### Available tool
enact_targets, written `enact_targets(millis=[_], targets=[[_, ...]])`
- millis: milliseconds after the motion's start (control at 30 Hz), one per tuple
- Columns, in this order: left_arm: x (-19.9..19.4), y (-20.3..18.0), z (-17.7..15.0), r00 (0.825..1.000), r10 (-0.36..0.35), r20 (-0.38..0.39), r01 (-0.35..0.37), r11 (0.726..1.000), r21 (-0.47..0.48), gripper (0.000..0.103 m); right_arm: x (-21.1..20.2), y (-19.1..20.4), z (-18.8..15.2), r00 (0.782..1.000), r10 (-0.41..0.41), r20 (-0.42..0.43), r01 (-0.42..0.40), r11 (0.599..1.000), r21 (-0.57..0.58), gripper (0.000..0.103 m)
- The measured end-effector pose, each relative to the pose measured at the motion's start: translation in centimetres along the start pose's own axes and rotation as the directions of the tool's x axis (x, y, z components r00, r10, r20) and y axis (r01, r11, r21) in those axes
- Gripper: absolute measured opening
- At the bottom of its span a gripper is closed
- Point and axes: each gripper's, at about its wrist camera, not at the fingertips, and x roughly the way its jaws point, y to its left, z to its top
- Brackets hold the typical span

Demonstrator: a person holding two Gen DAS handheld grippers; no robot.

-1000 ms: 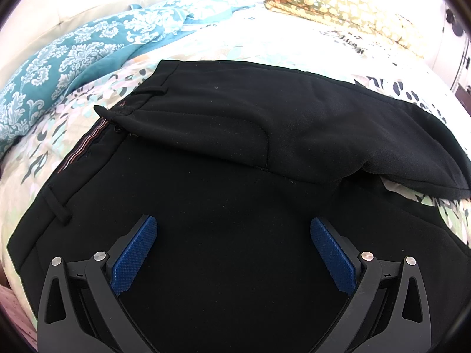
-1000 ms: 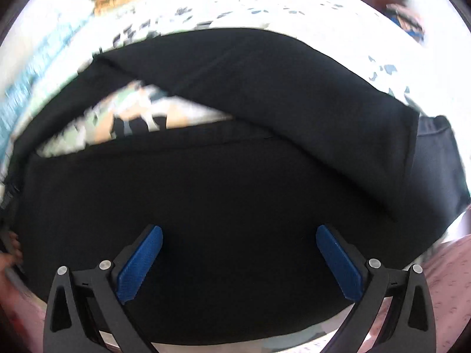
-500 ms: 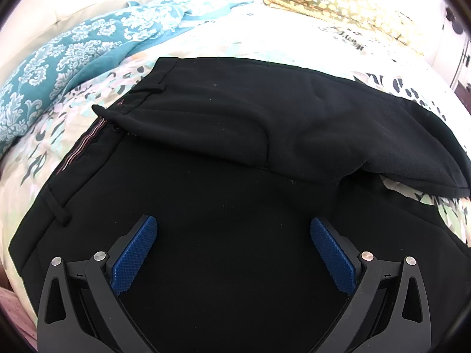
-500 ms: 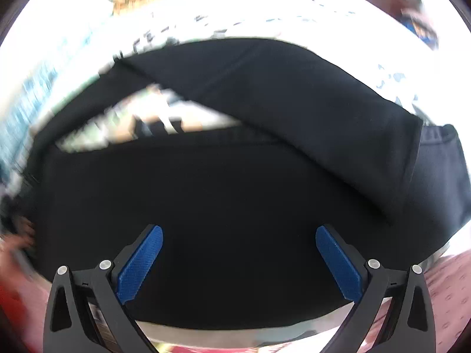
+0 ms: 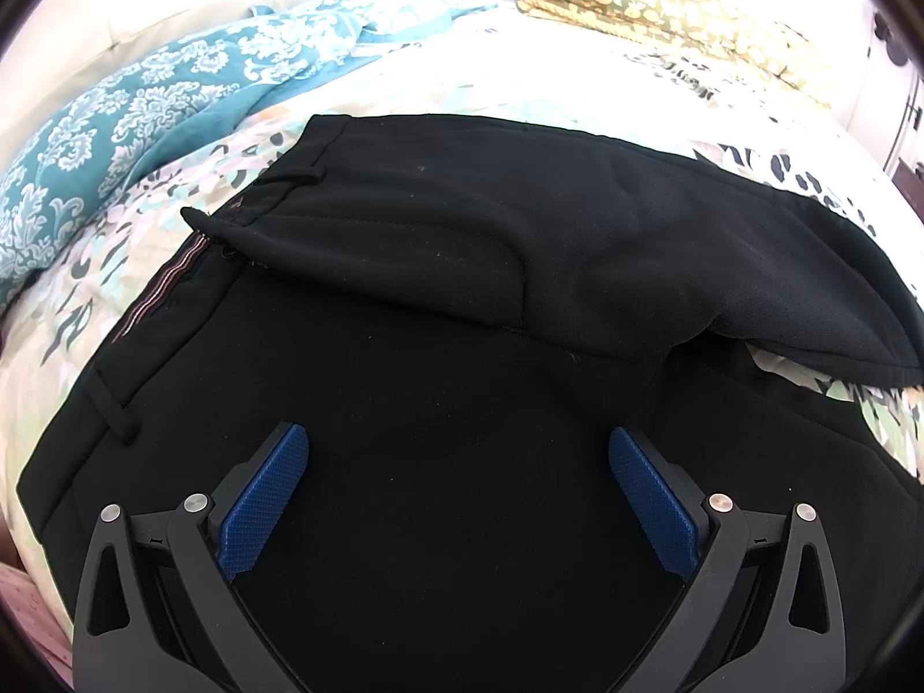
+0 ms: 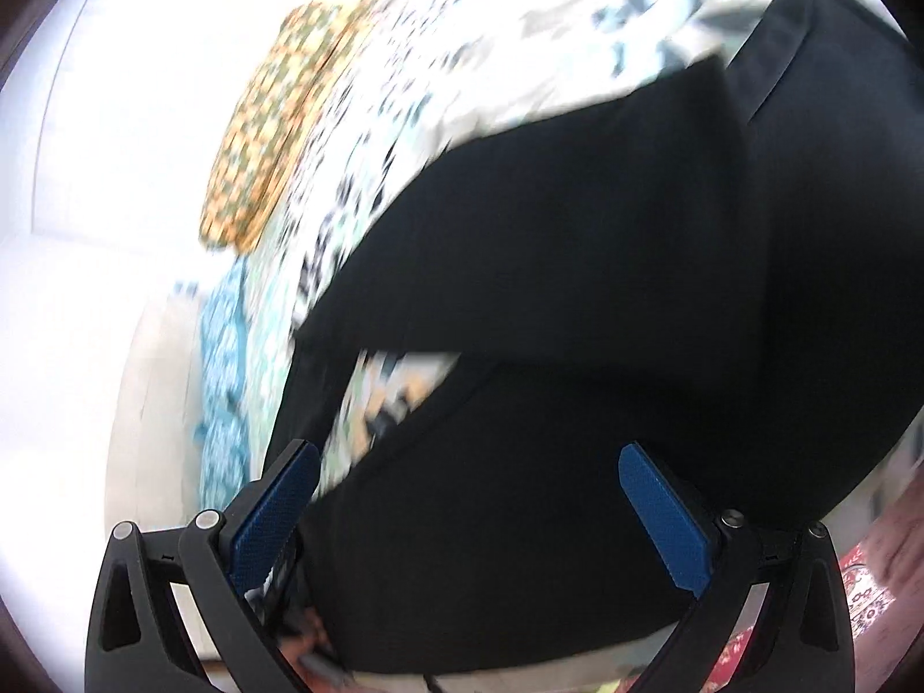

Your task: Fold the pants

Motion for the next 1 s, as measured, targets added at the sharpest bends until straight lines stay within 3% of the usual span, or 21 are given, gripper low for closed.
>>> enact_targets(millis=[100, 167, 267, 600, 633, 667, 733, 833, 1000], targets=[[0.0, 0.0, 0.0, 1.000, 0.000, 0.000, 0.000, 1.000, 0.000, 0.103, -0.1, -0.5, 0.9, 0.998, -0.037, 0.042, 0.036, 0.998, 0.046, 0.095], [0.0, 0.0, 0.0, 1.000, 0.001, 0.001, -0.001, 1.000, 0.000, 0.103, 0.2, -0.6, 0.9, 0.996, -0.077, 0.045, 0.074, 0.995, 0.069, 0.071], [0.0, 0.0, 0.0, 1.000, -0.001, 0.001, 0.001, 1.000, -0.001, 0.103, -0.8, -1.5, 1.2, 0.992, -0.105, 0.075, 0.099, 0.992, 0.083, 0.061], [-0.1, 0.0, 0.1, 1.000, 0.000, 0.003, 0.000, 1.000, -0.002, 0.103, -1.4, -1.9, 2.0, 0.980, -0.163, 0.113, 0.154, 0.984, 0.088, 0.059], [-0.1, 0.0, 0.1, 1.000, 0.000, 0.003, 0.000, 1.000, -0.002, 0.103, -1.4, -1.9, 2.1, 0.978, -0.171, 0.116, 0.162, 0.983, 0.086, 0.050], [-0.1, 0.0, 0.2, 1.000, -0.001, 0.003, 0.001, 1.000, -0.002, 0.103, -1.5, -2.0, 2.0, 0.977, -0.180, 0.115, 0.172, 0.982, 0.078, 0.027], [-0.1, 0.0, 0.1, 1.000, 0.000, 0.003, 0.000, 1.000, -0.002, 0.103, -1.6, -2.2, 2.1, 0.979, -0.177, 0.103, 0.171, 0.983, 0.067, 0.010], [-0.1, 0.0, 0.1, 1.000, 0.000, 0.003, 0.000, 1.000, -0.002, 0.103, -3.4, -1.7, 2.0, 0.974, -0.191, 0.118, 0.195, 0.981, -0.020, 0.008], [-0.1, 0.0, 0.1, 1.000, 0.000, 0.002, 0.000, 1.000, -0.002, 0.103, -5.1, 3.4, 2.0, 0.971, -0.162, 0.176, 0.202, 0.949, -0.240, 0.008]])
